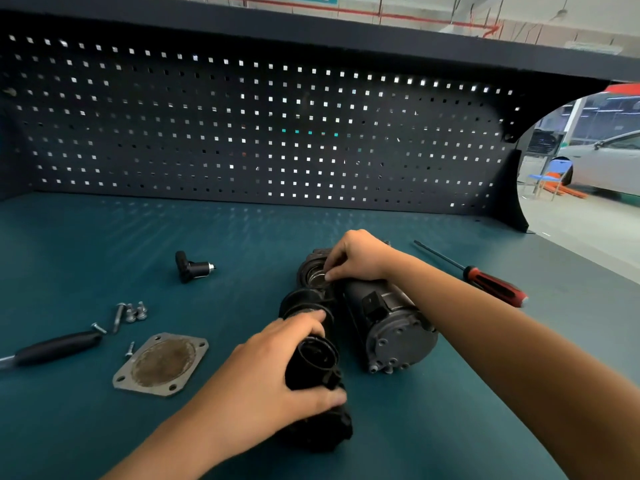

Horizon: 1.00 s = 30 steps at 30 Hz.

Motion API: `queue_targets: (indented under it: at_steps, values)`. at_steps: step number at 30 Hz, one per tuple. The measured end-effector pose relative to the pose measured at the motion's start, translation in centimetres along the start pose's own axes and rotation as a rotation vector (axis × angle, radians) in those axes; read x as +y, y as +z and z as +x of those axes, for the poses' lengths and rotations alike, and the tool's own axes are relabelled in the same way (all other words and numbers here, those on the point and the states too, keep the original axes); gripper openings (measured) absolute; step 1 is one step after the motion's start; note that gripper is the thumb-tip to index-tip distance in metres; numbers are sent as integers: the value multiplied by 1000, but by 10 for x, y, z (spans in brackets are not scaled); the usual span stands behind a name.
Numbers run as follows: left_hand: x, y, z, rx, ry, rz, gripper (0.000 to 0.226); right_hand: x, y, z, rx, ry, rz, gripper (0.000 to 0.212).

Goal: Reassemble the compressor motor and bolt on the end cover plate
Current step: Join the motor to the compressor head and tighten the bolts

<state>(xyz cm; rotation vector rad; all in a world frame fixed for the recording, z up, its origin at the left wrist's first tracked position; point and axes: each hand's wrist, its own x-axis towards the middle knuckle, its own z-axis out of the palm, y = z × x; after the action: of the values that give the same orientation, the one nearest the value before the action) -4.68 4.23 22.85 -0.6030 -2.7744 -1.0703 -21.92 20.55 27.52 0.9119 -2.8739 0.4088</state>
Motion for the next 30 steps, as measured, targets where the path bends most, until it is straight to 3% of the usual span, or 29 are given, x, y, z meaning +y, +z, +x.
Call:
queue_targets:
  at_steps: [3,16,30]
  values:
    - [-1,4,15,25,1,-34,37,-2,-2,1,-23,-4,-29,16]
    - [-20,5,33,64,45,-89,35,-6,-10,2,-133,-29,-115,28]
    - [-26,4,34,80,70,-97,36,-3,-7,1,-97,-78,-113,25]
